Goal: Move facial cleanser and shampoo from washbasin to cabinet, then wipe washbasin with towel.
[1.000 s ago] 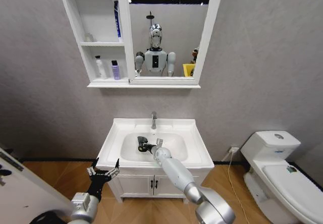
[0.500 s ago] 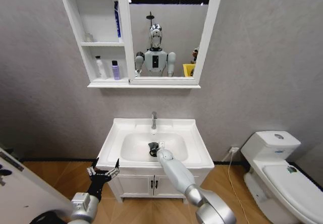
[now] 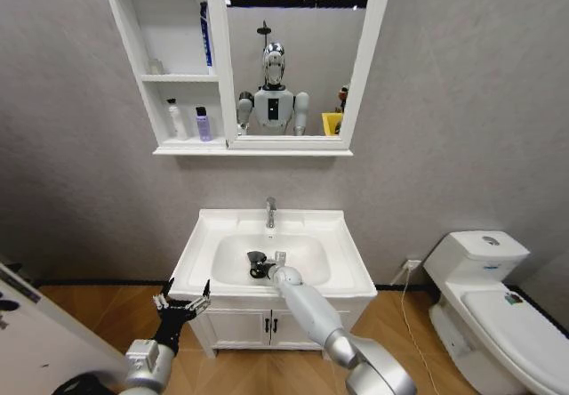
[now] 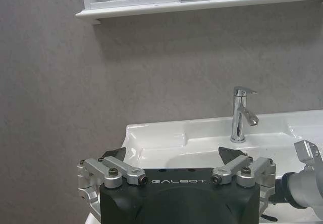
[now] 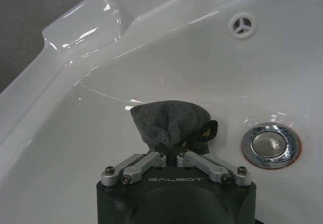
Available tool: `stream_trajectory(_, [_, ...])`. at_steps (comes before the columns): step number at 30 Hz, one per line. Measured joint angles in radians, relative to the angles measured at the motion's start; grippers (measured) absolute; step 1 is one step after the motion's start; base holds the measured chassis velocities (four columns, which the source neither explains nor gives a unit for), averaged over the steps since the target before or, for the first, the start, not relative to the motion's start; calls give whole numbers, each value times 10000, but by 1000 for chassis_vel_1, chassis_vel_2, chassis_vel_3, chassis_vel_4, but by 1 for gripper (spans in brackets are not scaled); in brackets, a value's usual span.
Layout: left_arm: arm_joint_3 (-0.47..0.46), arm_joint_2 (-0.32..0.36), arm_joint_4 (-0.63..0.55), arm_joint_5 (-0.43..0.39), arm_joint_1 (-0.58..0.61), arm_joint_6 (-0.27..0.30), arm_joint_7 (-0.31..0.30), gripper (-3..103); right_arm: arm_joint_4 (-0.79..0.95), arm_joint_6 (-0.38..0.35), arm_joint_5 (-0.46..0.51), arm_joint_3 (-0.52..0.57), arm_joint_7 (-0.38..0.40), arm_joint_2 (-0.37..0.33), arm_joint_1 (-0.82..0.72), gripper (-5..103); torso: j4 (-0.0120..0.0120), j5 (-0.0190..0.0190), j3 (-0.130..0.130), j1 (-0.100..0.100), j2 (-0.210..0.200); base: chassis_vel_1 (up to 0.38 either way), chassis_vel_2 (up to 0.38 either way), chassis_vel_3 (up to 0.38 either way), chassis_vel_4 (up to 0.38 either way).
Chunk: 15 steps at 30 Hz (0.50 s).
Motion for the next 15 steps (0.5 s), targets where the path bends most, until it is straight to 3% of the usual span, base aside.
stream_trajectory(3, [0,0,0,0,0,0,0,100,117,-100,-17,69,271,7,44,4,3,1,-1,-1,0,0,0,0,0])
stream_trajectory(5, [0,0,0,0,0,0,0,100,31,-449,-1473,307,1516,9,110,4,5,0,-1,-1,0,0,0,0,0])
stream_trajectory(6, [0,0,0,0,0,0,0,100,31,-449,-1473,307,1516,9,110,4,5,0,-1,-1,0,0,0,0,0])
stream_trajectory(7, [0,1,0,0,0,0,0,100,-102,-345,-3006,494,2130,1,100,4,-2,-1,0,0,0,0,0,0,0])
stream_trajectory(9, [0,0,0,0,0,0,0,100,53,325,-5397,764,2620,-6,-84,4,-5,-2,-1,1,-1,0,0,0,0])
stream_trajectory(12, [2,0,0,0,-2,0,1,100,675,609,-6219,767,2811,-50,-318,4,-3,1,0,3,-2,0,0,0,0])
stream_trajectory(13, [1,0,0,0,0,0,1,100,1425,769,-6574,712,2921,-293,-506,4,10,6,0,2,-3,0,0,0,0])
stream_trajectory(15, [0,0,0,0,0,0,0,100,2137,916,-6785,678,3026,-650,-671,4,3,1,-3,0,-2,0,0,0,0])
